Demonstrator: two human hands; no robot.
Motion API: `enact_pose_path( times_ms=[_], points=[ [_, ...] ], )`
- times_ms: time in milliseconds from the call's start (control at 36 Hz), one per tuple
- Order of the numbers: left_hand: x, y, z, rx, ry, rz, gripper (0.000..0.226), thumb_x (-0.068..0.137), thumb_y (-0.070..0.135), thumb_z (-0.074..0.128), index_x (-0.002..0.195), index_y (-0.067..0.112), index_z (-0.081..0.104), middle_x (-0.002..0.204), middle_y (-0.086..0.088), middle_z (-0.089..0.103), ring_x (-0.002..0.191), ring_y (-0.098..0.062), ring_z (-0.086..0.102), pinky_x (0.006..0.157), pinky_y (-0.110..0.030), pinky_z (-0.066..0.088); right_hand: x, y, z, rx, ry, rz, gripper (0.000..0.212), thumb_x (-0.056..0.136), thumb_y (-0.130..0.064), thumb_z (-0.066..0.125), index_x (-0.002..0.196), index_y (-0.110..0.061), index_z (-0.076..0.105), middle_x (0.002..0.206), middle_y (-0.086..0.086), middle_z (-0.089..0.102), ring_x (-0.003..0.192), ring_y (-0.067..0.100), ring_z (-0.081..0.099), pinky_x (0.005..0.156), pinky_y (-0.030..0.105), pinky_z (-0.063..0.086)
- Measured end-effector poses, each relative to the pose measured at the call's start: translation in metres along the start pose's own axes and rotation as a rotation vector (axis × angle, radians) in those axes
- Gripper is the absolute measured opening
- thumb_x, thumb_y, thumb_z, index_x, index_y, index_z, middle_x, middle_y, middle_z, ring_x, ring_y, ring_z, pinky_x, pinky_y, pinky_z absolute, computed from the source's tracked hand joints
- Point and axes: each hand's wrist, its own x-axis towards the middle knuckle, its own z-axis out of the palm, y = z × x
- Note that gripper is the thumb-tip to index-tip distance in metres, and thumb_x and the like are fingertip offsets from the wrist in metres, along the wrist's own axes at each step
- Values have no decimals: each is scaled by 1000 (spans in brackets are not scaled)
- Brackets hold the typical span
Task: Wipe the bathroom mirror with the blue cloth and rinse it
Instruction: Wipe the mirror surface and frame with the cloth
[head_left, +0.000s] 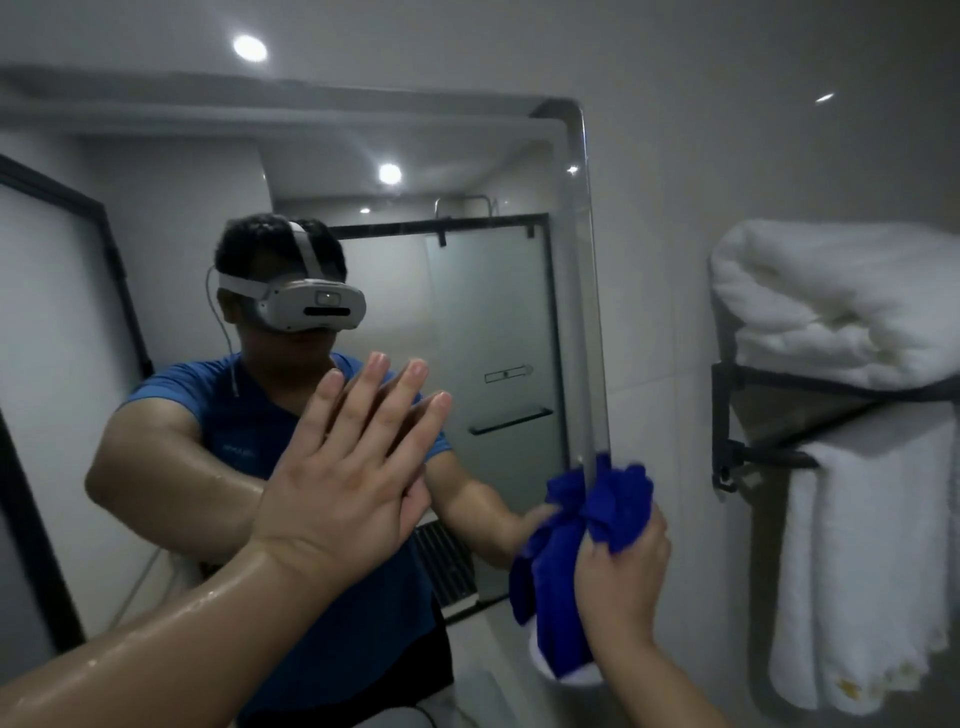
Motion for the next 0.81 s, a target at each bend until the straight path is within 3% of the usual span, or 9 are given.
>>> enact_pose_path(
  times_ms=[56,139,250,333,417,556,722,806],
  points=[
    [0,0,-1,-6,-12,1,71,96,39,54,162,18,40,172,-15,25,160,-41,19,124,-64,24,13,-47,5,30,-13,-127,51,83,-44,57,133,-31,53,118,-1,62,103,25,65,94,54,59],
    [0,-1,-1,-17,-23,4,73,94,38,56,162,18,40,172,-15,25,160,-41,18,125,-64,23,36,-125,17,14,-62,-331,74,86,-43,67,153,-40,37,144,0,47,128,27,55,113,50,47],
    [0,0,-2,-17,-23,1,72,94,38,55,162,19,41,173,-14,24,161,-40,17,127,-63,20,66,-205,39,-64,-8,-510,76,93,-61,56,160,-42,26,160,12,36,146,37,43,120,64,36],
    [0,0,0,-17,-9,-3,71,94,37,54,162,19,41,173,-14,25,161,-40,18,126,-63,20,73,-214,47,-28,50,-561,76,94,-63,52,161,-38,29,160,12,39,145,33,46,118,61,41],
    [-1,0,1,-9,7,8,69,96,37,52,162,18,41,172,-14,24,160,-41,17,126,-64,20,65,-188,48,-23,107,-606,75,96,-60,53,162,-31,34,155,11,44,140,28,51,115,55,45],
    [-2,1,3,16,24,-2,66,98,38,48,161,19,42,173,-14,25,160,-42,18,126,-64,19,29,-92,39,20,114,-519,71,94,-47,60,159,-20,44,149,14,49,134,31,55,114,49,47],
    [-2,3,2,32,26,2,67,99,37,46,163,20,38,174,-13,22,161,-41,14,126,-64,18,-36,48,13,14,16,-218,70,92,-40,66,154,-36,35,145,-1,46,132,21,52,118,44,45],
    [-2,3,2,13,57,-7,65,98,34,46,161,19,42,173,-13,25,161,-41,17,125,-65,20,-64,110,-5,-48,-33,-107,65,96,-32,69,152,-21,40,141,-2,51,127,20,53,116,46,46]
  ],
)
